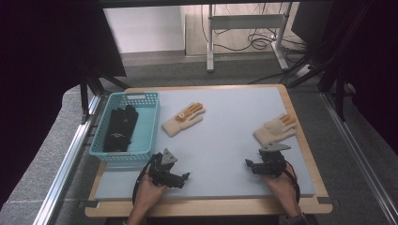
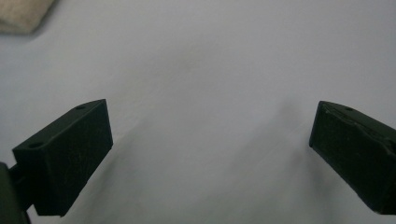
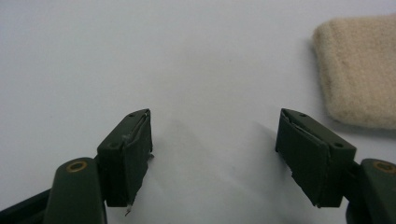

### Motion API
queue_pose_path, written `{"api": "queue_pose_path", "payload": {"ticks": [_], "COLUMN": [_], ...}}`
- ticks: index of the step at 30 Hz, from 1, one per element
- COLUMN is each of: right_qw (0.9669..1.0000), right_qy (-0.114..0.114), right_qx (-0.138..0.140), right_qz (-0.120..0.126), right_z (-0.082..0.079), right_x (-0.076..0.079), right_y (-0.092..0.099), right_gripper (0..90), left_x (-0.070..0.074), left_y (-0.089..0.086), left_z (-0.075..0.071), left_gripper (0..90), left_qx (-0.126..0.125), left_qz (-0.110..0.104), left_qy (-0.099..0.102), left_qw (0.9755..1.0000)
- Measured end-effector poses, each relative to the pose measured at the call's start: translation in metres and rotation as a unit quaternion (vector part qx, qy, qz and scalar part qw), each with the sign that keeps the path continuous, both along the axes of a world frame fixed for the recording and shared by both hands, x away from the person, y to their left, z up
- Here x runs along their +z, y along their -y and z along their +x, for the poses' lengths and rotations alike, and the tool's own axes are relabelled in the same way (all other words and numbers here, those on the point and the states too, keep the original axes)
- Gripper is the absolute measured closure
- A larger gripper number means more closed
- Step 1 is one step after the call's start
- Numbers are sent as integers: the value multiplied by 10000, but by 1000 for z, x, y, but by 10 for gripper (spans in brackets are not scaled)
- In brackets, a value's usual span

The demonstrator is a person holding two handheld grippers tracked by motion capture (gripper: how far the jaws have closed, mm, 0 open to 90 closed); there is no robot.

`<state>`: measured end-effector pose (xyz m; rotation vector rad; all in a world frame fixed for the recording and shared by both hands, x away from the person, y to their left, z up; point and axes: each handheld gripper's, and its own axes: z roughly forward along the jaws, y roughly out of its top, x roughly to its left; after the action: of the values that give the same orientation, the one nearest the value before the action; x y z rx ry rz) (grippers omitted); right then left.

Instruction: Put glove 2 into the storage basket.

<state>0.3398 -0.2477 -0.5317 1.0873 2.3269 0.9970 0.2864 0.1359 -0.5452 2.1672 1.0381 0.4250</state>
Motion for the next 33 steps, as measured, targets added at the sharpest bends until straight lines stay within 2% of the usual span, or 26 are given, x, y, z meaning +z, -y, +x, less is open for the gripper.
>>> {"api": "queue_pose_path", "payload": {"ticks": [1,5,19,26,30,32,33], "right_qw": [10000,10000,10000,9996,9985,9982,9971], "right_qy": [0,5,-21,-6,-5,-16,15], "right_qx": [-3,-3,-22,-209,-478,-541,-720], "right_qz": [1,3,47,190,270,271,241], "right_z": [0,0,0,4,16,19,26], "right_x": [0,0,1,11,22,24,29], "right_y": [0,0,1,12,31,34,44], "right_gripper": [265,266,271,283,321,328,343], "left_x": [-3,-5,-6,-6,-6,-6,-6], "left_y": [-3,-6,-6,-6,-6,-6,-6], "left_z": [0,3,3,2,2,2,2], "left_gripper": [0,0,2,2,2,2,2], "left_qx": [39,149,155,158,159,163,161], "left_qz": [17,-136,-129,-129,-130,-134,-130], "left_qy": [-21,-184,-162,-159,-158,-157,-158], "left_qw": [10000,9996,9997,9997,9997,9997,9997]}}
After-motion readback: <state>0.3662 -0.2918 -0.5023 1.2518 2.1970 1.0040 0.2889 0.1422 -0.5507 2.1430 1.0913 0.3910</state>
